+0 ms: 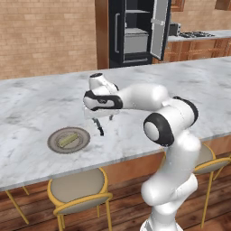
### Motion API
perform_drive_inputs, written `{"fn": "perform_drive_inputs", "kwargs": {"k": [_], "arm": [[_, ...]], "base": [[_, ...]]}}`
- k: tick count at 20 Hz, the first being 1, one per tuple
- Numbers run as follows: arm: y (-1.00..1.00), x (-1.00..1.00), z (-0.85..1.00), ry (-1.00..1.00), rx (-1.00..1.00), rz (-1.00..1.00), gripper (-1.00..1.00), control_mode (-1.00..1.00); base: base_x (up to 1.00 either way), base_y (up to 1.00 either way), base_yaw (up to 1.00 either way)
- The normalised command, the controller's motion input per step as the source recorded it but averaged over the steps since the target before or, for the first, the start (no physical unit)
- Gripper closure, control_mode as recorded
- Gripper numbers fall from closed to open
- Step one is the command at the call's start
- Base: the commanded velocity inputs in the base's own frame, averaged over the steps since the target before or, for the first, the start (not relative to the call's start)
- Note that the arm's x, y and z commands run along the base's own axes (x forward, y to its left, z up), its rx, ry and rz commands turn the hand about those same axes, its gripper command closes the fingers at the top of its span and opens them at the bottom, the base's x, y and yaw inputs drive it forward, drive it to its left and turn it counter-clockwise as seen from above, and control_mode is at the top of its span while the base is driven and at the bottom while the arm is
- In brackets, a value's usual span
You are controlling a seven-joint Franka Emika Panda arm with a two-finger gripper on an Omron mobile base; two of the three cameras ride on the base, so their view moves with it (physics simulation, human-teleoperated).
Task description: Retrieve the butter from the fridge and place it on a plate on the dining table. Then retrieve the butter knife by the fridge and place it near the plate.
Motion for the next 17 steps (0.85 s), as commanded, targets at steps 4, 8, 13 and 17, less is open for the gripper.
{"fn": "perform_drive_inputs", "kwargs": {"k": [4, 8, 13, 17], "arm": [[-0.15, -1.0, 0.73, -0.09, -0.02, 0.0, -1.0, -1.0], [-0.32, -1.0, 0.54, -0.1, -0.04, 0.0, -1.0, -1.0], [-0.71, -1.0, 0.17, -0.04, 0.0, 0.0, -1.0, -1.0], [-0.92, -0.96, 0.42, 0.01, 0.0, 0.0, -1.0, -1.0]], "base": [[0.0, 0.0, 0.0], [0.0, 0.0, 0.0], [0.0, 0.0, 0.0], [0.0, 0.0, 0.0]]}}
